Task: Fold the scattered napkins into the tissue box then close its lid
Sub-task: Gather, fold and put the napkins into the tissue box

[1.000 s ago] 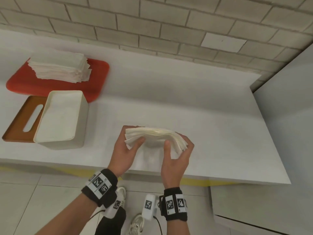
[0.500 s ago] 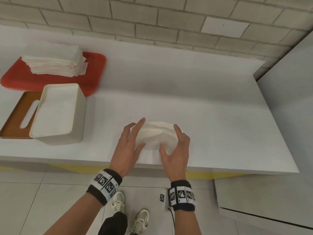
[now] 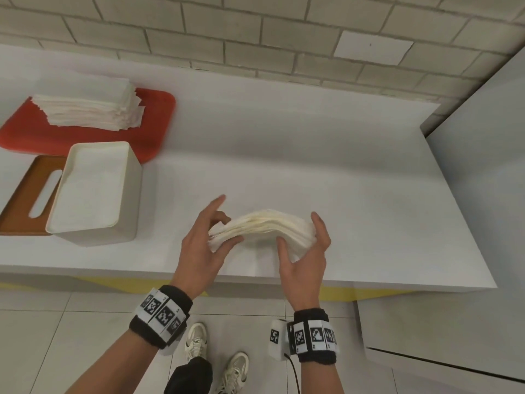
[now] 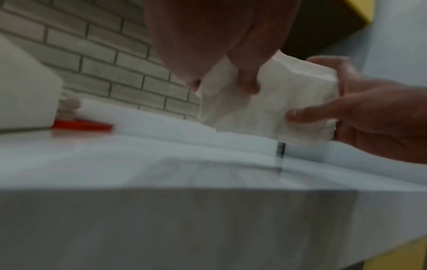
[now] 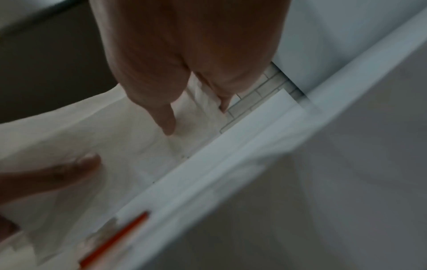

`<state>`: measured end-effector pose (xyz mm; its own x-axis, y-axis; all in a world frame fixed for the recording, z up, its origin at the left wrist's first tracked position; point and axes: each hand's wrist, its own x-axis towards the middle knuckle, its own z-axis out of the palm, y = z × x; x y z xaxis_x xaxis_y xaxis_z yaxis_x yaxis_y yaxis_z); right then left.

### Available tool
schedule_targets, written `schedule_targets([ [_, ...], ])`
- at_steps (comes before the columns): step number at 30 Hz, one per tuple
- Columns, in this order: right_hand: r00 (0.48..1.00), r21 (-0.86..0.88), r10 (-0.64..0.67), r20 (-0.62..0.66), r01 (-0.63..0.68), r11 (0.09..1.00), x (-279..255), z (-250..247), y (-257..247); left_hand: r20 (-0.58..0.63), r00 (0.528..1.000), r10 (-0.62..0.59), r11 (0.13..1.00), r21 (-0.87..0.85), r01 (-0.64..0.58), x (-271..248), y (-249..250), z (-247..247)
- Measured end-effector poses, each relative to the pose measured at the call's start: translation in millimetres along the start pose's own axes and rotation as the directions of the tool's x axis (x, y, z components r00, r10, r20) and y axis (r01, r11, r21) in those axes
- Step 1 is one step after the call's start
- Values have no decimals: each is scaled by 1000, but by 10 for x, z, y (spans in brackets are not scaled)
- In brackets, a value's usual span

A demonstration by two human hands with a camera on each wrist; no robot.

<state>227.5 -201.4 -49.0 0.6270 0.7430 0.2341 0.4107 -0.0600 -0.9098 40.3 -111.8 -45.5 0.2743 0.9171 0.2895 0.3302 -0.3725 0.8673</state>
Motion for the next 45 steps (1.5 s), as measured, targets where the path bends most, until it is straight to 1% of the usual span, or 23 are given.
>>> schedule_targets([
  [2,992,28,105,69,-108,994,-8,10,33,72,997,-28,997,69,23,19,-158,54],
  [4,982,61,185,44,-187,980,-15,23,66,74,997,6,995,101,-13,-6,-241,99],
  [7,984,74,179,-5,-178,981,-2,11,18,37,999,40,999,32,-41,4,-146,98],
  [9,972,39,226,71,-229,973,1,-5,24,81,995,-58,998,28,56,-1,-126,97],
  [12,945,8,286,156,-291,957,64,-89,52,138,968,-210,977,78,201,2,-134,27],
  [14,945,71,275,179,-291,954,144,-241,-48,227,930,-289,957,58,283,60,-36,-129],
  [16,952,181,238,190,-273,945,229,-440,-258,394,850,-351,920,-24,391,113,99,-323],
  [18,958,258,179,224,-235,937,347,-581,-443,533,776,-338,873,-130,469,156,241,-434],
  [20,949,266,143,280,-220,938,443,-567,-553,591,742,-318,825,-214,523,199,390,-399],
  [21,944,258,135,303,-217,941,474,-511,-601,596,741,-308,807,-248,535,205,467,-328],
  [23,939,235,133,316,-213,948,501,-365,-657,559,770,-307,788,-305,535,166,559,-129],
  [26,936,280,212,280,-292,915,443,-246,-587,417,821,-391,715,-424,555,92,571,61],
  [28,917,256,310,251,-371,893,340,-219,-461,374,818,-437,649,-499,574,61,574,94],
  [30,866,158,364,343,-435,886,194,-140,-400,382,805,-453,619,-516,593,44,601,119],
  [31,833,110,378,403,-454,884,114,-79,-394,397,793,-462,603,-515,609,37,619,147],
  [32,819,86,369,440,-447,890,48,-22,-423,404,780,-478,583,-518,626,36,632,182],
  [34,837,105,311,450,-395,913,-12,57,-485,382,768,-514,554,-536,637,47,637,233],
  [35,847,121,284,449,-373,920,-5,65,-495,359,776,-518,568,-534,627,63,626,240],
  [37,846,152,228,482,-338,929,24,30,-502,303,814,-496,646,-498,579,106,611,207],
  [40,857,161,192,478,-300,940,47,-55,-454,178,906,-385,791,-442,423,158,669,129],
  [42,912,116,156,381,-214,970,61,-19,-449,120,951,-285,864,-398,309,177,738,109],
  [43,938,108,129,322,-172,979,68,14,-461,105,961,-258,874,-399,278,186,771,117],
  [45,964,136,97,250,-134,982,77,103,-519,86,966,-244,861,-439,256,202,781,155],
])
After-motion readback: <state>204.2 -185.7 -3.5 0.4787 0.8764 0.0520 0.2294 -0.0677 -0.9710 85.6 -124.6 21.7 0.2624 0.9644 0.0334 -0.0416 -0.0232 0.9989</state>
